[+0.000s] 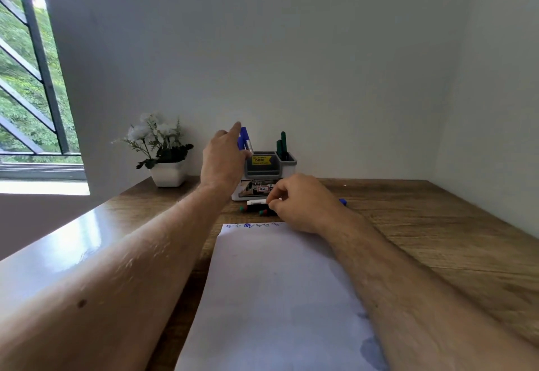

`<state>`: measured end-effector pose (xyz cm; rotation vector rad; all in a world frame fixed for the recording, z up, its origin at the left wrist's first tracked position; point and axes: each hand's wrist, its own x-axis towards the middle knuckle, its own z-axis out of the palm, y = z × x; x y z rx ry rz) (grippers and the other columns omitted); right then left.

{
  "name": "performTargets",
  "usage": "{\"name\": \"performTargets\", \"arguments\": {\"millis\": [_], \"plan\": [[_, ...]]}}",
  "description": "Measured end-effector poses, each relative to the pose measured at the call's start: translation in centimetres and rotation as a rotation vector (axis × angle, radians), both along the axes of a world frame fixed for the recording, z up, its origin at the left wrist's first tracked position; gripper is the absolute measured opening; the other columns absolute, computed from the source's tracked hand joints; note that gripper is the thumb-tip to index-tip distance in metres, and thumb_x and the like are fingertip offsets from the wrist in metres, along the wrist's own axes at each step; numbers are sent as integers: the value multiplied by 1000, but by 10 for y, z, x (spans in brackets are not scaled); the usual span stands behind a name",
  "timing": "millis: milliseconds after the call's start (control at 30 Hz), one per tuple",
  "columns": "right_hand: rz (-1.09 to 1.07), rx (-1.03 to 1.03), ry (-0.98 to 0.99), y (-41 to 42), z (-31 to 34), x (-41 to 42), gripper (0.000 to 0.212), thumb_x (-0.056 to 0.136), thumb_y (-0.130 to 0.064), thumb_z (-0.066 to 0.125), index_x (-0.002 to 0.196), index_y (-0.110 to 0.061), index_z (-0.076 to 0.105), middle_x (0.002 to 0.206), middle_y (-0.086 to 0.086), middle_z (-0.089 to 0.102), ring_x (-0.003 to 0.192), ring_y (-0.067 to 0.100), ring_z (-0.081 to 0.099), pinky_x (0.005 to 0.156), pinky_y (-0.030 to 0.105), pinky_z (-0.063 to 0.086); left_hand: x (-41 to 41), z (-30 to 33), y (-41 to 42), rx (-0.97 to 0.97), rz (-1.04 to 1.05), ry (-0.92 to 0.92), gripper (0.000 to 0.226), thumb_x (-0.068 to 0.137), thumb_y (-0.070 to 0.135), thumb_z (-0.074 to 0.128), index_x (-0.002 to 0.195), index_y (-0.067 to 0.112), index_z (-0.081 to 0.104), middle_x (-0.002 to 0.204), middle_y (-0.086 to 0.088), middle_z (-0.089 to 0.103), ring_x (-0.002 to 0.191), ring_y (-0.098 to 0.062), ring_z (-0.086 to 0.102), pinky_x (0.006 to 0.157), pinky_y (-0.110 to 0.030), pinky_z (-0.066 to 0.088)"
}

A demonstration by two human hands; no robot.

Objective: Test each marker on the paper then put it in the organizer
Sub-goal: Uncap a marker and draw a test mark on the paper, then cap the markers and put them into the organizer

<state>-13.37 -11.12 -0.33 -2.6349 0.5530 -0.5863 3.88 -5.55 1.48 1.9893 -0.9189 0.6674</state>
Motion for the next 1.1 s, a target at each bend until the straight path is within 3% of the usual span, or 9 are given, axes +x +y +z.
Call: {"name": "performTargets", "arguments": {"millis": [167,333,400,500,600,733,933,1100], "plan": [[-4,10,3,1,2,-3,18,93,-18,61,105,-22,74,91,-8,62,76,1,50,59,12,35,-16,3,5,-171,-78,34,44,93,12,64,135,22,54,113,-2,63,94,-13,64,83,-28,54],[-40,-12,-20,1,4,-9,17,92,-17,60,100,-23,74,94,-6,68,84,6,59,72,22,44,-47,15,19,-228,-188,61,29,90,11,65,113,28,62,90,10,67,80,1,64,70,-15,50],[-49,-32,-50,0,6,-13,17,90,-15,58,97,-22,73,89,-5,67,81,8,59,70,23,46,-63,21,28,-247,-241,105,26,89,11,67,108,29,64,85,12,67,77,3,63,69,-15,52],[-107,-68,-102,-2,8,-19,21,87,-13,58,98,-19,75,87,-6,64,80,9,58,69,25,47,-79,19,37,-204,-279,126,22,86,9,67,99,27,69,79,15,68,74,4,63,69,-14,51],[-127,-62,-99,0,9,-22,27,86,-10,59,103,-23,76,98,-4,67,86,12,59,78,27,50,-80,5,44,-52,-276,100,20,83,8,68,84,26,74,77,19,68,76,2,64,78,-20,56],[-91,-65,-77,5,7,-19,27,91,-9,60,109,-22,76,102,-3,71,77,7,56,74,21,44,-72,-8,43,2,-258,106,16,93,16,65,101,21,77,91,6,73,82,-9,68,86,-31,58],[-94,-100,63,-3,0,-13,31,88,-12,65,114,-23,74,117,1,69,92,13,56,90,24,46,-64,-14,35,-61,-318,194,20,96,10,57,96,17,75,78,6,65,73,-17,63,80,-43,60],[-99,-127,109,-7,-5,-9,30,87,-13,67,114,-24,74,118,3,68,106,19,62,93,27,49,-63,-19,32,6,-327,156,24,99,11,50,93,18,71,72,11,58,65,-4,53,72,-29,53]]}}
